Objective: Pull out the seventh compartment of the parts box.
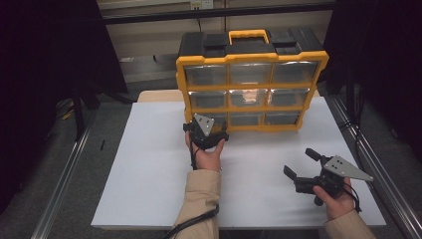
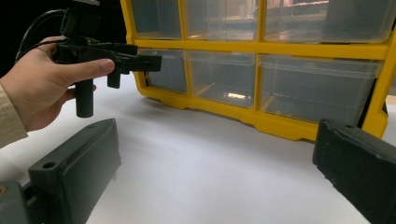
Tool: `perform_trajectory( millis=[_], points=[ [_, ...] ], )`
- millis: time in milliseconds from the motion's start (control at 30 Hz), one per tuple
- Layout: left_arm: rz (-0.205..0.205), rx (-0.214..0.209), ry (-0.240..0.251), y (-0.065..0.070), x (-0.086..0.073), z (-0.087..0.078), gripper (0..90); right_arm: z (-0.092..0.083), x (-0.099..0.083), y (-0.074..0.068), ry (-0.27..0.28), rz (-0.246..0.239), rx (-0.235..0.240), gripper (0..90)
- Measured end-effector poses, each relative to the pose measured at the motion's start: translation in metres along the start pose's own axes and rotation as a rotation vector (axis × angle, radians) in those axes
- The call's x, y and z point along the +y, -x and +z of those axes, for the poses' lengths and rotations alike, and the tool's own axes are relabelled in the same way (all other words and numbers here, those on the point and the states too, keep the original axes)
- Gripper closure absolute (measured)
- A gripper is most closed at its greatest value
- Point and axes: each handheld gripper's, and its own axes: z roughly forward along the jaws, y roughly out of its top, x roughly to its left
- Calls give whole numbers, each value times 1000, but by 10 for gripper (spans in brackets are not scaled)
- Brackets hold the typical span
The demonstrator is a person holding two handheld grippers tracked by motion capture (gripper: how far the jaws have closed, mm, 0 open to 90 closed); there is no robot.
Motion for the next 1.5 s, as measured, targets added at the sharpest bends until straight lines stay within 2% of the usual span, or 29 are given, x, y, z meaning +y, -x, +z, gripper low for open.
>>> perform_trajectory(
  millis=[67,100,167,300,333,367,400,467,500,533,567,600,633,667,700,733,767,800,933,1033,1067,1100,1200,1300,1367,1400,1433,1467,1500],
  points=[
    [16,6,-3,0,0,1,42,0,0,0,-1,7,4,4],
    [49,9,-13,0,1,0,46,0,0,0,-3,6,7,4],
    [69,23,-8,0,2,0,49,0,0,0,-3,6,7,4],
    [142,27,-4,-1,3,-2,69,1,-1,1,0,0,9,5],
    [166,35,-15,-1,4,-3,76,1,-1,1,-1,2,11,5],
    [212,38,-27,-1,4,-4,90,1,-1,0,-4,4,12,5],
    [212,38,-27,-1,4,-4,103,1,-1,0,-4,4,12,5],
    [251,35,-27,1,3,-4,125,1,-1,0,-5,4,11,5],
    [303,37,-35,1,3,-5,136,1,-1,0,-3,8,7,5],
    [303,37,-35,1,3,-5,141,1,-1,0,-4,7,5,6],
    [322,44,-26,2,3,-5,149,1,-1,0,-4,7,5,6],
    [385,33,-38,2,4,-5,161,1,-1,0,-5,8,6,6],
    [412,39,-45,1,4,-6,164,1,-1,0,-4,5,6,6],
    [412,39,-45,1,4,-6,169,1,-1,0,-5,5,6,6],
    [424,42,-45,1,5,-6,183,1,-1,-1,-7,8,5,7],
    [456,43,-44,0,5,-6,194,1,-1,0,-5,6,7,7],
    [456,43,-44,0,5,-6,197,1,-1,0,-5,6,7,7],
    [494,45,-41,-2,7,-6,208,2,-1,0,-4,6,9,7],
    [516,48,-40,-2,7,-7,240,2,-1,0,-11,9,3,7],
    [573,51,-34,-2,7,-7,272,2,-1,0,-10,9,2,8],
    [612,54,-34,-1,7,-8,286,2,-1,0,-11,12,3,8],
    [612,54,-34,-1,7,-8,301,2,-1,0,-11,12,3,8],
    [681,66,-50,2,6,-8,346,2,-1,0,-12,5,6,8],
    [699,62,-46,3,5,-7,364,2,-1,0,-10,11,2,8],
    [722,41,-65,3,4,-6,452,1,-1,0,-11,12,1,8],
    [739,37,-60,3,5,-5,458,2,-1,0,-11,11,1,8],
    [782,46,-66,3,6,-5,484,1,-1,0,-13,11,3,8],
    [782,46,-66,3,6,-5,502,2,-1,0,-12,10,3,8],
    [761,48,-56,5,4,-5,507,2,-1,0,-13,13,5,8]
  ],
)
